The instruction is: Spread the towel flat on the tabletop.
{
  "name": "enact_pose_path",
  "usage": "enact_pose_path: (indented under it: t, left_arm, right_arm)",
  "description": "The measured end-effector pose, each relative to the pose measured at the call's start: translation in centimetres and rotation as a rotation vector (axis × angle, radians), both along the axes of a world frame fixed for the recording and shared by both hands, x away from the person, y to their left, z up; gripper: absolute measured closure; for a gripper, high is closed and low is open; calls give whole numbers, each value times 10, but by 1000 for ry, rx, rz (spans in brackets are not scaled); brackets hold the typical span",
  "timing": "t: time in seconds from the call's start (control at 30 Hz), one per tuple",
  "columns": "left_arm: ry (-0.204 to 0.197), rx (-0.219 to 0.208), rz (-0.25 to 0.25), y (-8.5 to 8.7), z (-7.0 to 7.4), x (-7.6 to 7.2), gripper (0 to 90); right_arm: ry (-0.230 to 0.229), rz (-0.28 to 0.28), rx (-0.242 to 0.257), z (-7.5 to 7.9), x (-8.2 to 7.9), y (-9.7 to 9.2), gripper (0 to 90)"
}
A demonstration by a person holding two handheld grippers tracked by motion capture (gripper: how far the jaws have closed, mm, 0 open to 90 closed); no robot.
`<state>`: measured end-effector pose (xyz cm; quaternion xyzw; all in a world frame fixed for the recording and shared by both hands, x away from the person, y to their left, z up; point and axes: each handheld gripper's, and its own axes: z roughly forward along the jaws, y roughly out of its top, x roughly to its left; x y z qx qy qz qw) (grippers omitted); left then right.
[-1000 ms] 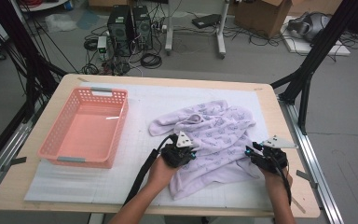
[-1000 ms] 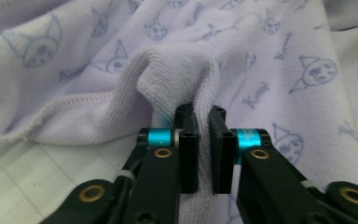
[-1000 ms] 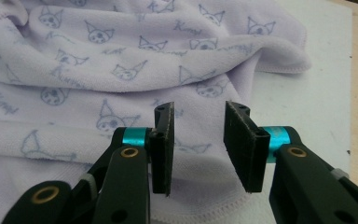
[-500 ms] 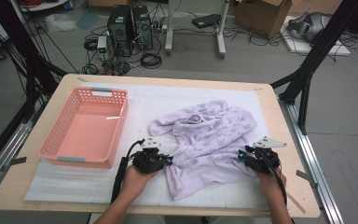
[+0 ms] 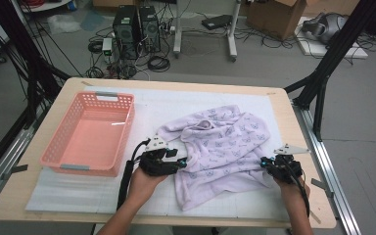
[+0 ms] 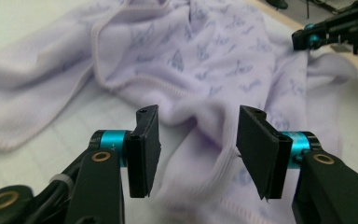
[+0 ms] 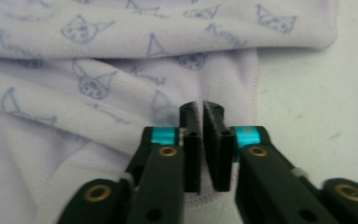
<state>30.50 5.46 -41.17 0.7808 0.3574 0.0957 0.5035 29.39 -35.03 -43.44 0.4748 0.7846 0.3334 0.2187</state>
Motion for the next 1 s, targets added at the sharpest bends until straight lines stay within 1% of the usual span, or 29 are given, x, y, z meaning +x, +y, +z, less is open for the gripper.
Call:
enact_pose_path:
  t: [0.03, 0.07, 0.1, 0.13, 0.17, 0.2, 0.3, 0.43, 0.47, 0.5, 0.53, 0.6, 0.63, 0.67, 0.7, 0.73, 0.8, 0.83, 0.9, 0.97, 1.0]
  left_arm:
    - [-2, 6, -7, -7, 1, 4, 490]
    - [1, 10, -12, -11, 1, 7, 490]
    - [9, 14, -14, -17, 0, 12, 491]
    - [22, 33, -7, -24, -2, 18, 492]
    - [40, 44, -4, -30, -4, 23, 490]
    - [52, 59, -6, -35, -7, 27, 486]
    - [69, 123, -16, -50, -15, 35, 484]
    - [74, 196, -16, -65, -24, 38, 495]
    - [75, 213, -14, -67, -26, 38, 524]
    - [73, 233, -16, -69, -28, 37, 595]
    - [54, 249, -22, -70, -29, 36, 644]
    - [43, 252, -35, -70, -27, 34, 748]
    - [34, 252, -40, -69, -25, 34, 765]
    - [40, 231, -37, -67, -24, 33, 768]
    - [43, 195, -30, -62, -22, 34, 770]
    - [45, 149, -12, -57, -20, 34, 771]
    - [27, 76, 35, -44, -15, 33, 773]
    - [15, 64, 53, -41, -14, 33, 781]
    - [-15, 76, 100, -28, -13, 34, 806]
    - [-12, 44, 156, -17, -14, 37, 808]
    - [-16, 41, 185, -12, -14, 38, 808]
  right_arm:
    - [-11, 0, 8, 0, 0, -1, 747]
    - [-27, 4, 32, 2, -1, -2, 729]
    - [-42, 5, 36, 3, -1, -3, 714]
    - [-51, 3, 44, 4, -2, -3, 713]
    - [-61, 5, 47, 5, -3, -3, 707]
    - [-66, 9, 46, 6, -3, -2, 706]
    - [-69, 16, 43, 5, -3, -1, 700]
    - [-70, 19, 44, 4, -3, -1, 697]
    - [-70, 22, 42, 4, -3, -1, 697]
    - [-68, 23, 43, 3, -3, 0, 697]
    - [-69, 26, 38, 3, -3, 0, 695]
    - [-71, 28, 40, 3, -3, 1, 691]
    - [-68, 29, 40, 3, -3, 1, 691]
    - [-68, 32, 39, 3, -3, 0, 691]
    - [-68, 31, 39, 2, -3, 0, 691]
    - [-65, 28, 43, 2, -3, 0, 691]
    - [-71, 28, 40, 2, -3, 0, 691]
    - [-71, 27, 43, 2, -3, -1, 691]
    - [-69, 24, 44, 2, -3, -1, 691]
    - [-69, 23, 44, 2, -3, 0, 690]
    - [-67, 22, 47, 2, -3, 0, 690]
